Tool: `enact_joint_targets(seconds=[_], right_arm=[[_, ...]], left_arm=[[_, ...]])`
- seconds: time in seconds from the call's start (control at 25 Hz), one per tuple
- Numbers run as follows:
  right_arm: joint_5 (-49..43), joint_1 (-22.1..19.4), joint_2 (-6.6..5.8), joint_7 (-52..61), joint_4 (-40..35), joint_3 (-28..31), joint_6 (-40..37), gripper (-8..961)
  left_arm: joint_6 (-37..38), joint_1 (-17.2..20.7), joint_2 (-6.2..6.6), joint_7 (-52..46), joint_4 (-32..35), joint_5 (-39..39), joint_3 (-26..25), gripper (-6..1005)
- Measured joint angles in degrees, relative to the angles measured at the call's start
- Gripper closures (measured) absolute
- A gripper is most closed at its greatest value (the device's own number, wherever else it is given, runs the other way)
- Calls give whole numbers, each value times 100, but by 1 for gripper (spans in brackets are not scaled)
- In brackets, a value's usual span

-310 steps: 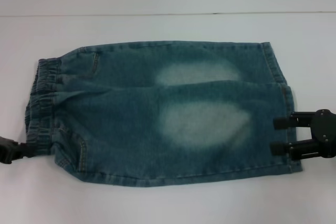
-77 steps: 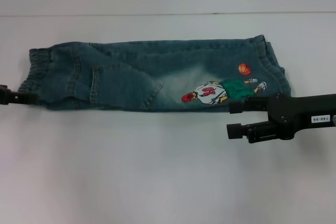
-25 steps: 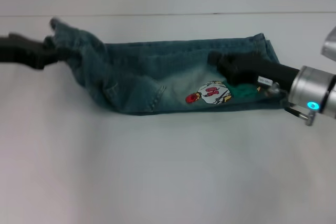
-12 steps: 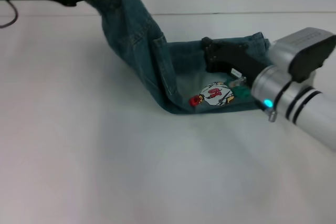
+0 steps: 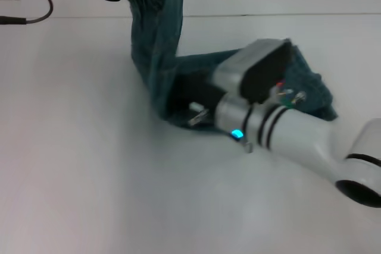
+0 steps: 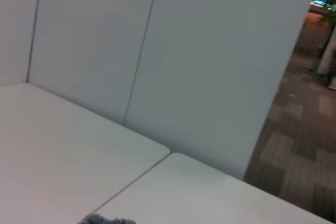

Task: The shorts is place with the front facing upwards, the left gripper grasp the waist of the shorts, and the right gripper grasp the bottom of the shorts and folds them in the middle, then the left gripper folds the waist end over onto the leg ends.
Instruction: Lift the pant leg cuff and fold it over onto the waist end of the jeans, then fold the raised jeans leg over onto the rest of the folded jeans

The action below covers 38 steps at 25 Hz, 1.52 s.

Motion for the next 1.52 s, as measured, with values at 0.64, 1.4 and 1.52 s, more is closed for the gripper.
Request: enact_joint_targets(seconds=[0.64,1.4,1.52], right_arm=[[-3663,-25,-40,775,506,2115,1025,955],[-3696,-1860,-204,2112,-2166,4690,-1896,955],[-3339,-1937,-210,2170,-2215,4788,-2202,955]], left_arm=[[87,82,-50,0,-10,-122,-3,950],[-267,186,-398,753,-835,-122,533,951],[-793,205,-615,1028,-1063,-100,1074,951]])
